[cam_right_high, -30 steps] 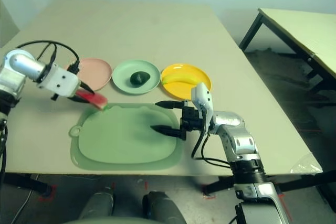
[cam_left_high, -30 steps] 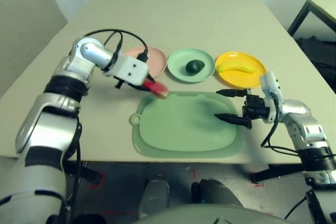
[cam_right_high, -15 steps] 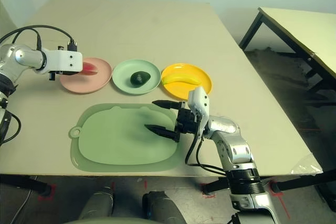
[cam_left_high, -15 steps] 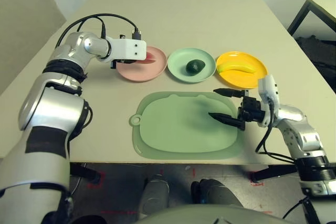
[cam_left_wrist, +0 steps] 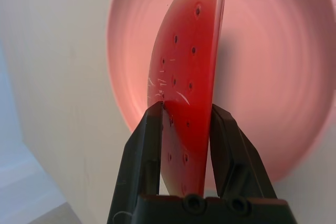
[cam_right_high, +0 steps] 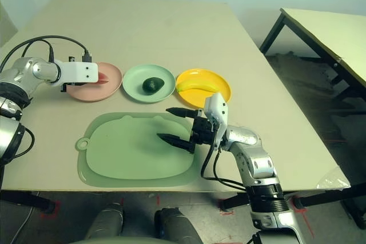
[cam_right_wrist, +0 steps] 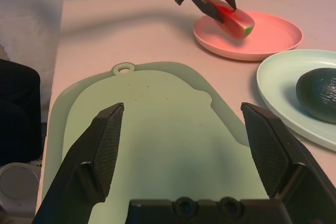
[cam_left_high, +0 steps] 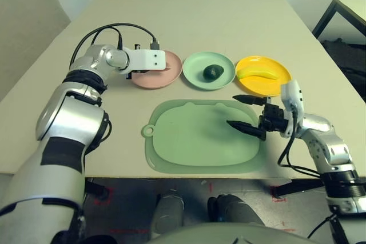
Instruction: Place the fruits into color-matched plates.
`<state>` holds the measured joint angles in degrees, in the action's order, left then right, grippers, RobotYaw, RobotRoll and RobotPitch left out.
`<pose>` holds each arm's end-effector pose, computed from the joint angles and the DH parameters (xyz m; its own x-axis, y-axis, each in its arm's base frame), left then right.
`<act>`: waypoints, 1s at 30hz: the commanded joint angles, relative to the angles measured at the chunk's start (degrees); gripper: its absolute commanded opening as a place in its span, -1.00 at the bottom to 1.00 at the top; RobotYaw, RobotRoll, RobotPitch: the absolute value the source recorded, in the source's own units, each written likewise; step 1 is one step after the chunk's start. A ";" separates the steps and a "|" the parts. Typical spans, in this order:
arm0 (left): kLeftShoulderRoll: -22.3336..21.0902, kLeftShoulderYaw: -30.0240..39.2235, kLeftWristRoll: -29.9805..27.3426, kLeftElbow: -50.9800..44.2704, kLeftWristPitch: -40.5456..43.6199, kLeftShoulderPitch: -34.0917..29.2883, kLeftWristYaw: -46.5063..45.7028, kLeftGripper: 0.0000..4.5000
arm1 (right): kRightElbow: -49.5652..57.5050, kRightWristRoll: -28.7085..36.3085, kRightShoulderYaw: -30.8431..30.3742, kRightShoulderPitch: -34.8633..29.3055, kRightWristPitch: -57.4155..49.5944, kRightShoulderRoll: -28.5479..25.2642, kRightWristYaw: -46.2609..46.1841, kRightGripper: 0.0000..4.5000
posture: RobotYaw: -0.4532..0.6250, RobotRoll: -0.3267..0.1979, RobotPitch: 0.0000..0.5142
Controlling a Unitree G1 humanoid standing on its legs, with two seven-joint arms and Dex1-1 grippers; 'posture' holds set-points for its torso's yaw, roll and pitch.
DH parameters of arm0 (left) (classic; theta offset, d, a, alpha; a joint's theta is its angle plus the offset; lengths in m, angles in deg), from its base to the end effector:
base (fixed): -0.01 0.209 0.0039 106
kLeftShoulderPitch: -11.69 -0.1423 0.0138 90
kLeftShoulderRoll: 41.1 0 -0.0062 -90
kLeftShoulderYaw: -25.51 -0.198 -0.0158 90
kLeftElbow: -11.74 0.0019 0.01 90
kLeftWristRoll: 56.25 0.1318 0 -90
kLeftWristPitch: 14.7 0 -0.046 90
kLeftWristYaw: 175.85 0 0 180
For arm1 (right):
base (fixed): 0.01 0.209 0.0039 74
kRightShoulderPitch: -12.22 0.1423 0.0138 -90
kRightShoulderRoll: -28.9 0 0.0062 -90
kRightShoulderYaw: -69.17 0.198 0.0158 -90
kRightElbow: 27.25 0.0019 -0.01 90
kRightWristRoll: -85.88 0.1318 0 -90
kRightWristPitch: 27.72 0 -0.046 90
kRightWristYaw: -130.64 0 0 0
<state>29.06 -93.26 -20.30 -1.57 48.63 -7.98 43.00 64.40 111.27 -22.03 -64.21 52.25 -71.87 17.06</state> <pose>0.3671 0.2475 0.1997 0.7361 -0.2183 -0.6407 0.6457 -0.0573 0.7614 0.2434 -0.2216 0.0971 0.3151 0.9490 -0.0073 -0.9463 0.3136 -0.0779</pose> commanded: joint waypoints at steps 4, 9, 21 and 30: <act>0.33 -0.42 0.99 0.52 -0.15 -0.66 -1.08 0.14 | 0.97 0.77 -0.77 -0.92 -0.81 0.22 -0.40 1.00 | -0.06 0.25 -0.58; 0.36 -0.42 1.26 0.51 0.03 -0.03 -2.12 0.95 | 0.49 0.70 -0.64 -0.77 -0.79 0.11 -0.17 1.00 | -0.06 0.25 -0.60; -0.62 2.71 -1.44 -0.54 -1.62 3.47 -1.62 0.99 | -0.86 0.64 -0.11 0.53 -0.65 -0.12 -0.01 1.00 | -0.03 0.25 -0.62; -2.82 11.80 -11.55 -4.22 -1.34 1.97 6.55 0.99 | -2.94 0.47 -0.13 2.05 -0.04 0.09 0.41 1.00 | 0.03 0.25 -0.65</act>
<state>26.85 -82.54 -30.50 -4.64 46.94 -5.07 48.13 62.27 111.29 -22.10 -62.72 51.79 -71.52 17.19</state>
